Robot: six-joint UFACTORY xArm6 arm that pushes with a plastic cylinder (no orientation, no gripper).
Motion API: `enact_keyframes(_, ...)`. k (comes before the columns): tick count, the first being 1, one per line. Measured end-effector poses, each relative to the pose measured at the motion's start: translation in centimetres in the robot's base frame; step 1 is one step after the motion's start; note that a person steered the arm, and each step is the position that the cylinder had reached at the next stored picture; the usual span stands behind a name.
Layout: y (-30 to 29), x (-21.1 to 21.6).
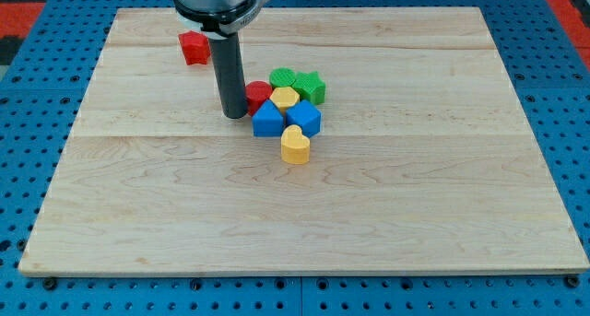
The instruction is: Place your arm below the yellow heart
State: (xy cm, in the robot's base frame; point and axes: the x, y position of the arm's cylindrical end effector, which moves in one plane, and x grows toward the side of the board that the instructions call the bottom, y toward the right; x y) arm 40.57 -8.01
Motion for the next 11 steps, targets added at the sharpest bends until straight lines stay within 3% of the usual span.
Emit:
enact_keyframes(1,0.0,0.0)
enact_keyframes(2,-4.1,6.2)
enact_keyframes(3,-2.7,9.8)
enact_keyframes(5,-1.0,9.5)
enact_keyframes(6,3.4,15.1)
enact_keyframes(8,2.6,11.0)
enact_keyframes(11,9.4,8.7)
